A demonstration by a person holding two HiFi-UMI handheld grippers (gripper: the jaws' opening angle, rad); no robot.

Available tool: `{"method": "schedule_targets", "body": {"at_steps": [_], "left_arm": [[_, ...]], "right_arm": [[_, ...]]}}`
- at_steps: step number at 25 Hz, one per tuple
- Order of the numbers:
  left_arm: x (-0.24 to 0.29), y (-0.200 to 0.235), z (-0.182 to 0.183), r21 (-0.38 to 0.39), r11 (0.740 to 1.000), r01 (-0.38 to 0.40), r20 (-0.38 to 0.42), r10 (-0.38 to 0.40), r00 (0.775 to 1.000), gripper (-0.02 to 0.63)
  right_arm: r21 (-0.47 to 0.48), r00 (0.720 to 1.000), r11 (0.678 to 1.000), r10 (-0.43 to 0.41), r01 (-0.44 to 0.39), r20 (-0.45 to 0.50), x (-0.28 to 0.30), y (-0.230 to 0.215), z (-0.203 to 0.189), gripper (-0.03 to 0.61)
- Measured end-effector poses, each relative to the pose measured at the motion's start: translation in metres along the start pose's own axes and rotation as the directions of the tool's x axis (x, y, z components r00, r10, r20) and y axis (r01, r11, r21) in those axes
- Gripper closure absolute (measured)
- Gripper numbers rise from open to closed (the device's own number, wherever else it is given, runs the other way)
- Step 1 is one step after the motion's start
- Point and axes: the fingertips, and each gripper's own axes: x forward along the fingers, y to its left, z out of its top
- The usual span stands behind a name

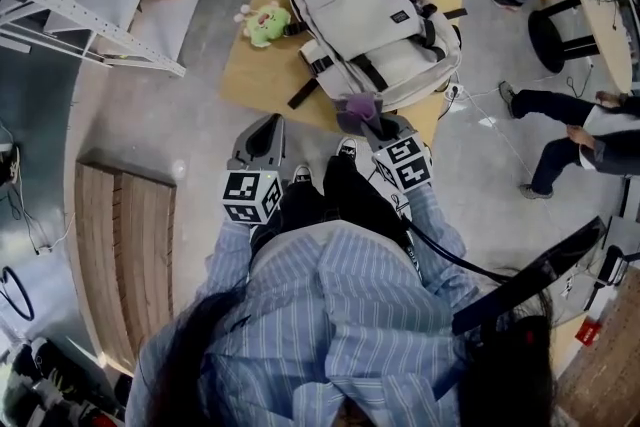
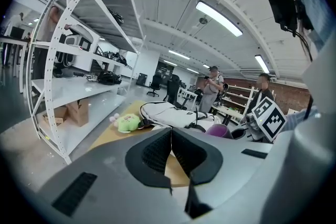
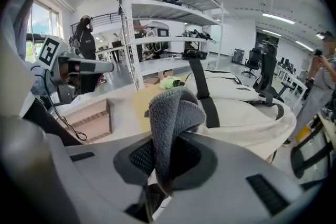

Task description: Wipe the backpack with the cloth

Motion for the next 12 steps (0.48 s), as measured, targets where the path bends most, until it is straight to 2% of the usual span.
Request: {"method": "schedule_targets", "body": {"at_steps": [6, 12], "left_arm": [[0.041, -0.03, 0.009, 0.022, 0.999, 0.035, -0.008, -0.035, 0.999, 0.607], [0.082, -0.062, 0.017, 0.04, 0.998, 0.057, -0.013, -0.057, 0.998, 0.607]], "right_arm": [[-0.084, 0.998, 0.996, -0.026, 0.021, -0.053, -0.015, -0.05, -0.026, 0.537], [-0.046, 0.996, 0.997, -0.061, 0.058, -0.061, -0.035, -0.109, -0.044, 0.537]]}}
